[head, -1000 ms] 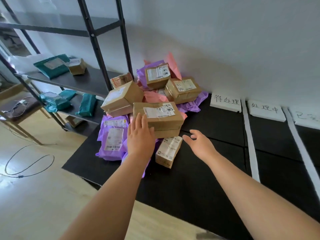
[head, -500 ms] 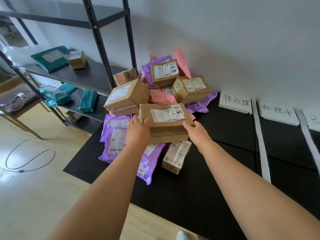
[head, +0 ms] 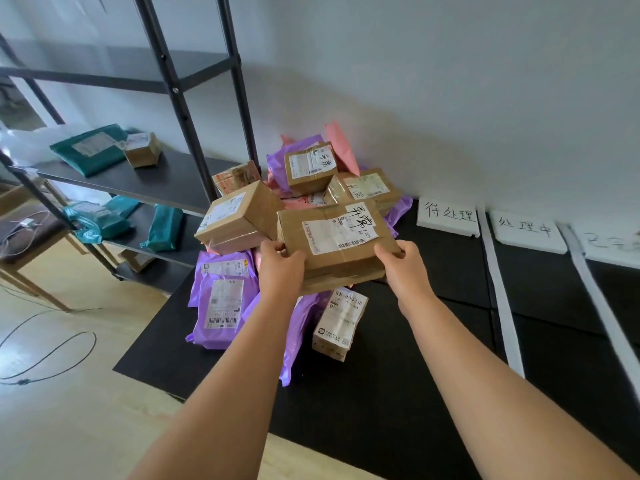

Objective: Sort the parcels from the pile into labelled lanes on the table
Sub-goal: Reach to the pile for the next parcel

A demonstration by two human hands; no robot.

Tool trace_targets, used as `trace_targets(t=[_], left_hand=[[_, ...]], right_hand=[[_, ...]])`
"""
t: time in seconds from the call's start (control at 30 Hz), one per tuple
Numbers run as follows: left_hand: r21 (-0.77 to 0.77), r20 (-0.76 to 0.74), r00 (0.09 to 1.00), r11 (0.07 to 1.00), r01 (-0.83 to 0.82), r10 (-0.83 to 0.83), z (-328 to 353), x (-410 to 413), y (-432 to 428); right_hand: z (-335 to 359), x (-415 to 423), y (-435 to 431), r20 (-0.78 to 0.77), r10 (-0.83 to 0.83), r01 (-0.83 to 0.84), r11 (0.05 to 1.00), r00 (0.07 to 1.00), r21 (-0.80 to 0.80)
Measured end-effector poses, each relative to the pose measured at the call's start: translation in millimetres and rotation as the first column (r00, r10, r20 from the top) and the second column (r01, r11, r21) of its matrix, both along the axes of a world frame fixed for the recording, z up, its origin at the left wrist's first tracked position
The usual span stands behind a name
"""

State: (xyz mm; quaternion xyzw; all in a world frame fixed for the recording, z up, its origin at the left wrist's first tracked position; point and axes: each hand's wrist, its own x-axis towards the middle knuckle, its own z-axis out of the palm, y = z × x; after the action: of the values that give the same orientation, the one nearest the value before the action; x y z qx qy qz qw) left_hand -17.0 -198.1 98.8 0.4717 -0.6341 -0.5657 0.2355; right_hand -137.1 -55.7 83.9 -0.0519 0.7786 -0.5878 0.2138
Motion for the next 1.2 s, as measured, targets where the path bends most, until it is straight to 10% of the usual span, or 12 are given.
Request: trace_targets(t=[0.83, 1.2], left_hand=[[0.002, -0.241, 0.915, 0.942, 0.335, -0.325, 19.0, 19.9, 69.9], [-0.173, 0.010, 0.894, 0.880, 0.443, -0.448, 37.2, 5.5, 117.9]], right_hand=[[30.3, 66.4, 102.8, -0.045, -0.273, 0.238, 0.897, 0.961, -0.372], [41.4, 66.1, 143.2, -0.189, -0.249, 0.207, 0.954, 0.950, -0.216]])
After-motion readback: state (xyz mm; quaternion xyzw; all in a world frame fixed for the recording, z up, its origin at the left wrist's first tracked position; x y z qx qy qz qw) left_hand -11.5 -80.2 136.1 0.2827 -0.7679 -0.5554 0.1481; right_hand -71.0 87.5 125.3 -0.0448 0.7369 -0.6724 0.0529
